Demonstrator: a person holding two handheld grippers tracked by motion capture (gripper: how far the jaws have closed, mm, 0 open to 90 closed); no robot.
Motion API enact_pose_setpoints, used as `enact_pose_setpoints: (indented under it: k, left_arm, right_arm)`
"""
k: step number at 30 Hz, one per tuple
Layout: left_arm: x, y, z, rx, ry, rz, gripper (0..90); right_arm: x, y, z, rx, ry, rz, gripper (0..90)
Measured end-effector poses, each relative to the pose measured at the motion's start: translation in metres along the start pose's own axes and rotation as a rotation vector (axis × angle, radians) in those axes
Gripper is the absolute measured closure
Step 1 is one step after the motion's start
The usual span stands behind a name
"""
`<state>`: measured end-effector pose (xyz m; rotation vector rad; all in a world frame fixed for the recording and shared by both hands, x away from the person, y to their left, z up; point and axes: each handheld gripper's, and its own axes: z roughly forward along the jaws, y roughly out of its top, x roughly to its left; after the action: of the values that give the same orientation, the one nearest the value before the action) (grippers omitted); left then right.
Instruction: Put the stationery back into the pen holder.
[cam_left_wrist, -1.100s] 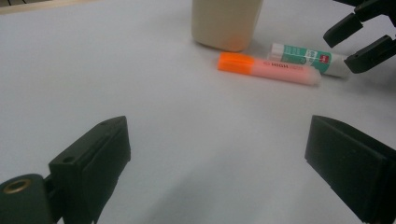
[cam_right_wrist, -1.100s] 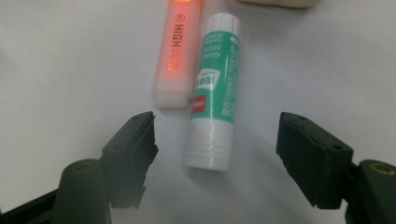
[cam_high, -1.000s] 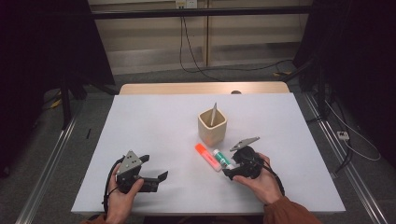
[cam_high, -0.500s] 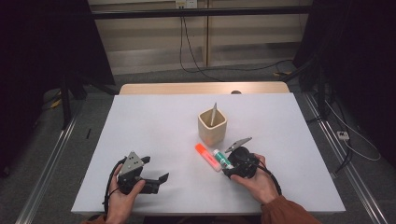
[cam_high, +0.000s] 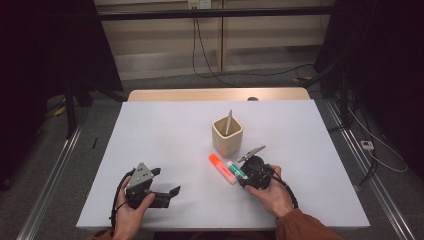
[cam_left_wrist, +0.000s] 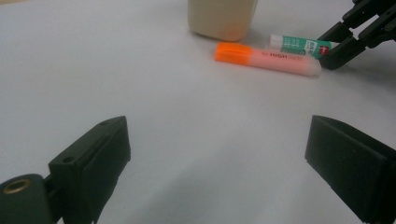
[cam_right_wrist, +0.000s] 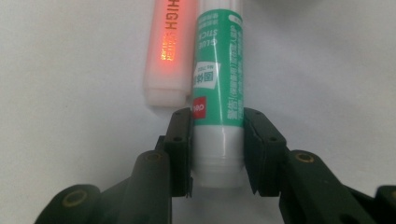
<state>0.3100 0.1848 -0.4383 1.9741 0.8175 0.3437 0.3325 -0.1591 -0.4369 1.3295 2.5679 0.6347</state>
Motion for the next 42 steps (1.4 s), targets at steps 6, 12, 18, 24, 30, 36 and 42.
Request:
enact_pose_setpoints:
  k: [6, 12, 18, 24, 30, 36, 42]
  left_arm:
    - [0.0, 0.0, 0.0, 0.0, 0.001, -0.001, 6.7]
    - [0.0, 0.0, 0.0, -0.004, 0.0, -0.002, 6.7]
    - [-0.002, 0.003, 0.0, -0.008, -0.003, 0.028, 6.7]
    - [-0.005, 0.006, 0.0, -0.012, -0.02, 0.056, 6.8]
    - [-0.006, 0.009, 0.003, -0.003, -0.066, 0.051, 8.0]
    - [-0.008, 0.014, 0.007, -0.004, -0.119, 0.089, 8.2]
    - [-0.013, 0.023, 0.011, 0.015, -0.173, 0.145, 8.2]
  right_arm:
    - [0.001, 0.0, 0.0, -0.001, -0.011, 0.019, 65.7]
    - [-0.002, -0.001, -0.004, -0.018, -0.005, 0.013, 65.8]
    - [-0.008, -0.002, -0.013, -0.053, 0.011, 0.024, 65.9]
    - [-0.011, -0.005, -0.019, -0.08, 0.039, 0.014, 65.8]
    - [-0.015, -0.011, -0.025, -0.102, 0.075, -0.013, 65.8]
    - [-0.019, -0.017, -0.03, -0.116, 0.106, -0.018, 65.8]
    - [-0.019, -0.02, -0.037, -0.134, 0.13, -0.041, 65.8]
